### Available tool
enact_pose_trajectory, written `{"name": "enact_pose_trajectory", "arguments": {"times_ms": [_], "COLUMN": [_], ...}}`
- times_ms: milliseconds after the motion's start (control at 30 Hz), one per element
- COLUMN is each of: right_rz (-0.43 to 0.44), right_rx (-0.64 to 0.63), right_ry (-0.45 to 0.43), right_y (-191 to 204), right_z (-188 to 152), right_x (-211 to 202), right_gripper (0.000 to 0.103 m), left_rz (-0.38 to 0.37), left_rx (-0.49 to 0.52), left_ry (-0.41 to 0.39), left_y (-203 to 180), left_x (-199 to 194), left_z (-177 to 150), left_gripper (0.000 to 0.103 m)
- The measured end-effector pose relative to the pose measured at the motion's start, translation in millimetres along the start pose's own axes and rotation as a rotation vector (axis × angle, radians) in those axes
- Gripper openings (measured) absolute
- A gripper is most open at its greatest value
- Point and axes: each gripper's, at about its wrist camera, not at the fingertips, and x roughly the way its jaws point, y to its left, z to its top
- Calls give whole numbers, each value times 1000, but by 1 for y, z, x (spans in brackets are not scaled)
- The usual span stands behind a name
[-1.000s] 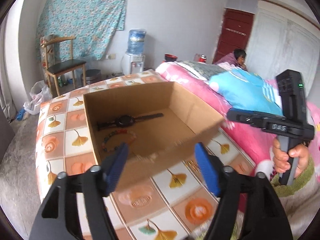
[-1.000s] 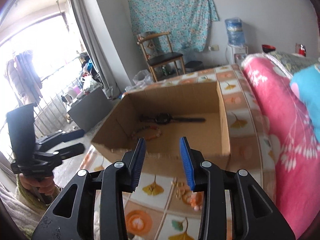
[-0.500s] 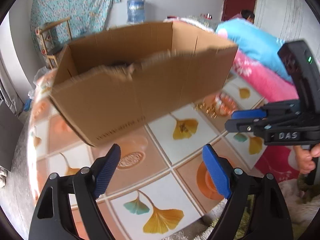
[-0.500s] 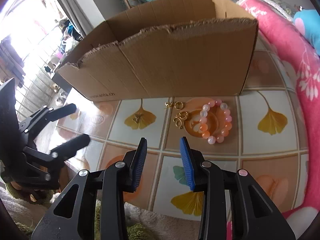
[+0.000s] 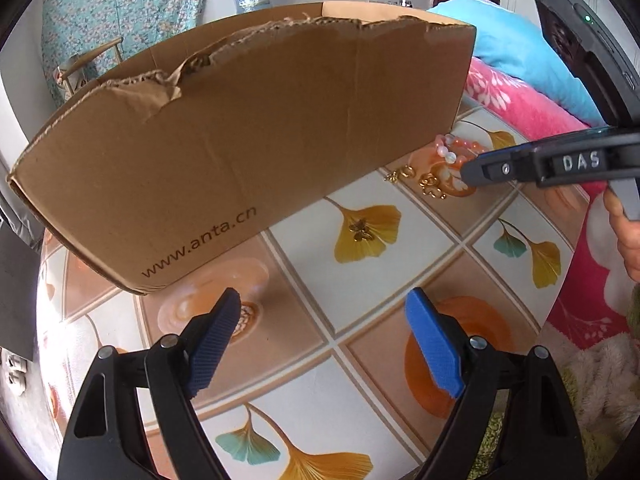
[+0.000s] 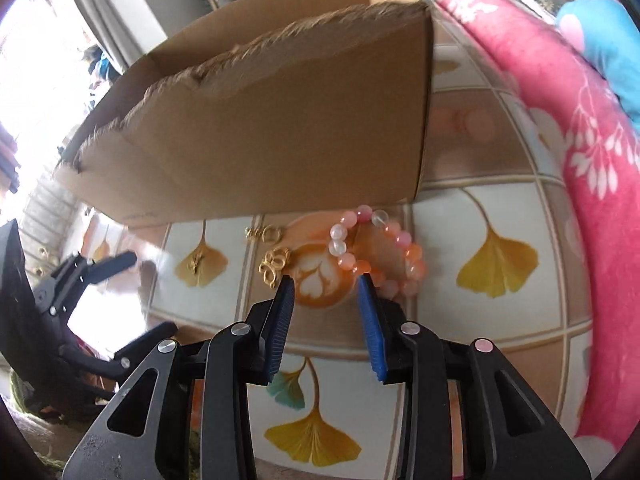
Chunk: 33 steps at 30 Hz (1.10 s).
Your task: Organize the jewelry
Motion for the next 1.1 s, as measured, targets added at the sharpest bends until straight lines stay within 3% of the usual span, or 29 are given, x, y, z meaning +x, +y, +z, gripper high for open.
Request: {"name": "enact_pose_trajectory", "arguments": {"times_ms": [133, 367, 533, 733, 967, 1100], "right_rz": [27, -71, -93, -53, -3, 5], "right_rx": [-80, -198, -192, -111, -8, -34], "right_ry": [-8, 12, 18, 18, 1, 14], "right_y": [21, 51, 57, 37, 13, 14], "right_z": [4, 5, 15, 18, 19, 26], "right_x": [0, 20, 32, 30, 20, 18], "right_gripper": [32, 19, 12, 0, 0, 5], "left_rz": [-13, -13, -13, -12, -12, -11], "left_rx": [-31, -32, -34, -34, -34, -35], "left_ry": [3, 3, 3, 2, 0, -1], "left_y": [7, 10, 10, 9, 9, 9], "left_x": [4, 4, 4, 3, 4, 4], "left_z": [-1, -1, 0, 0, -1, 0], "left_gripper": [87, 90, 91, 92, 92, 92]}}
